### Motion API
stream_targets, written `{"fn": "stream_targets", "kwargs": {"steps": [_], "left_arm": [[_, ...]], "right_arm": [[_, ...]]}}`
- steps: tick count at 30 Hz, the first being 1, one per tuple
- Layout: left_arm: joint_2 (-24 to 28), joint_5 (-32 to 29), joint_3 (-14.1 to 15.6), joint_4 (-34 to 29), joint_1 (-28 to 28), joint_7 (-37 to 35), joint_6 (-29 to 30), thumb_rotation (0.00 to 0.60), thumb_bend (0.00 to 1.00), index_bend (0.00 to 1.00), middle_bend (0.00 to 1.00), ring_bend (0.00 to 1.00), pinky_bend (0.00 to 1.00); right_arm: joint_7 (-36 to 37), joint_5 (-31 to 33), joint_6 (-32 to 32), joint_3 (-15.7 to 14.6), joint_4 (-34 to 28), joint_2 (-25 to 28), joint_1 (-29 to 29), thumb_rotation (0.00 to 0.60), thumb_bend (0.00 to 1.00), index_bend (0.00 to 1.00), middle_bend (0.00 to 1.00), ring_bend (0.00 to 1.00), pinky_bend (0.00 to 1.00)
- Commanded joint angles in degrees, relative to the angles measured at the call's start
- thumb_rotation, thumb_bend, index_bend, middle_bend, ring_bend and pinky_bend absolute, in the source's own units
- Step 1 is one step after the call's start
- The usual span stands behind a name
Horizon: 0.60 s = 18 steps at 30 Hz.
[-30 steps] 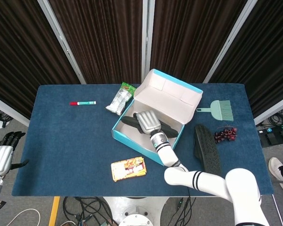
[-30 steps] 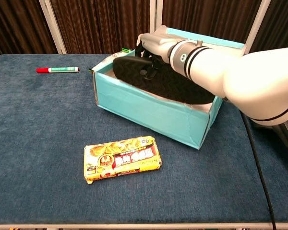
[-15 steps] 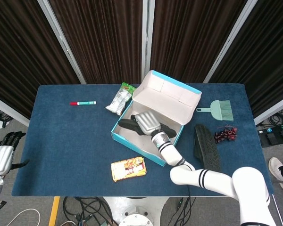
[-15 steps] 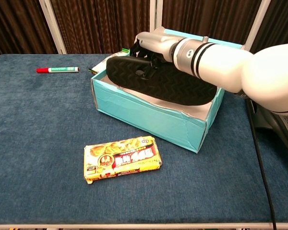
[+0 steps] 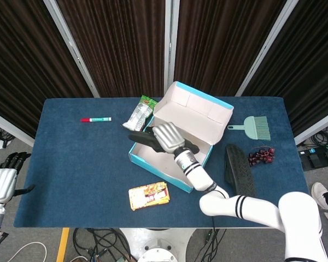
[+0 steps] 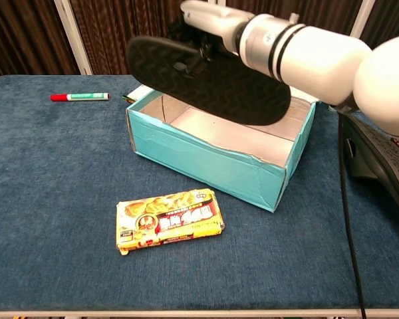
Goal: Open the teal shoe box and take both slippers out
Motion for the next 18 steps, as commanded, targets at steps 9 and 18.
{"fn": "stream_targets", "kwargs": {"steps": [9,18], "left_arm": [[0.5,-0.2,-0.1,-0.1,0.1,-0.3,0.1,0.600,0.11,0.15,0.13,0.10,0.36],[0.6,-0.2,-0.1,-0.1,0.3,-0.6,0.3,0.600,0.11,0.15,0.13,0.10,0.36]], "right_arm": [[-0.1,-0.2,3.0,5.0,-2.7,-2.3,5.3,0.600,0.59,0.90,0.75,0.59,0.69],[6.2,2.1,3.3,8.5,-5.5,-5.8,7.8,0.600,0.59,0.91,0.75,0.59,0.69]]}}
